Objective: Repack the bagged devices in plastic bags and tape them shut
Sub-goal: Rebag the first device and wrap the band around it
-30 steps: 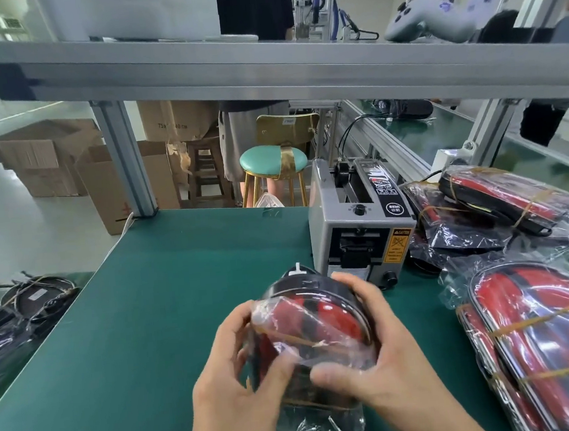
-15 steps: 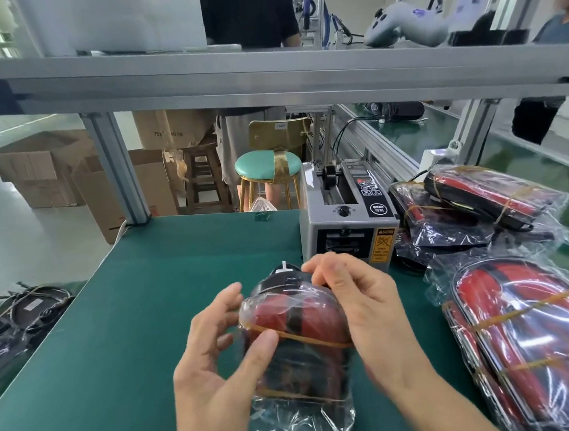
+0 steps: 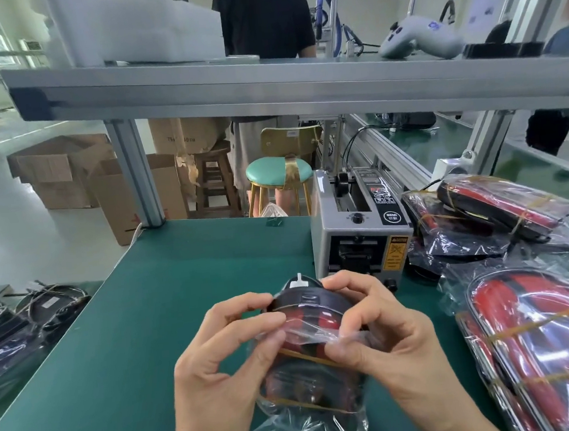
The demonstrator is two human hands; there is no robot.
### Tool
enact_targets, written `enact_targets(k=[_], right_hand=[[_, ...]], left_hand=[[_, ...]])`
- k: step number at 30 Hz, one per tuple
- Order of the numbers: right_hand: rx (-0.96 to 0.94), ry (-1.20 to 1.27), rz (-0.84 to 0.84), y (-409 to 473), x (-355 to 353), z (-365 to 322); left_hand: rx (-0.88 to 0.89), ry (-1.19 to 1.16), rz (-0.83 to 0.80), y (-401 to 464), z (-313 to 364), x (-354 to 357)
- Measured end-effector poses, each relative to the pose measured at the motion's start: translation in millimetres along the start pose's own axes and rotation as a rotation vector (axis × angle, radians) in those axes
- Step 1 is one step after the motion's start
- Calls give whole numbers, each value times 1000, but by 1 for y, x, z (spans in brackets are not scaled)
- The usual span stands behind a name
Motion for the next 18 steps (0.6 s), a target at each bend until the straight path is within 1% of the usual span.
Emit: enact_targets(k=[10, 15, 18], right_hand=[[10, 44, 64, -1, 1, 0], [52, 0, 154, 0, -1, 6], [86, -7, 201, 2, -1, 11]], left_hand=[[99, 70, 17, 3, 13, -1], [52, 132, 5, 8, 13, 3], [-12, 161, 23, 13, 8, 6]])
Point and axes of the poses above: each hand's wrist, its own y-axis towards the middle knuckle, its own x-axis out of the palm, z = x × y, the point moved 9 cm from there along y, towards the middle knuckle, and after that the axes turned 1 degree about y, right-handed, at the moved point
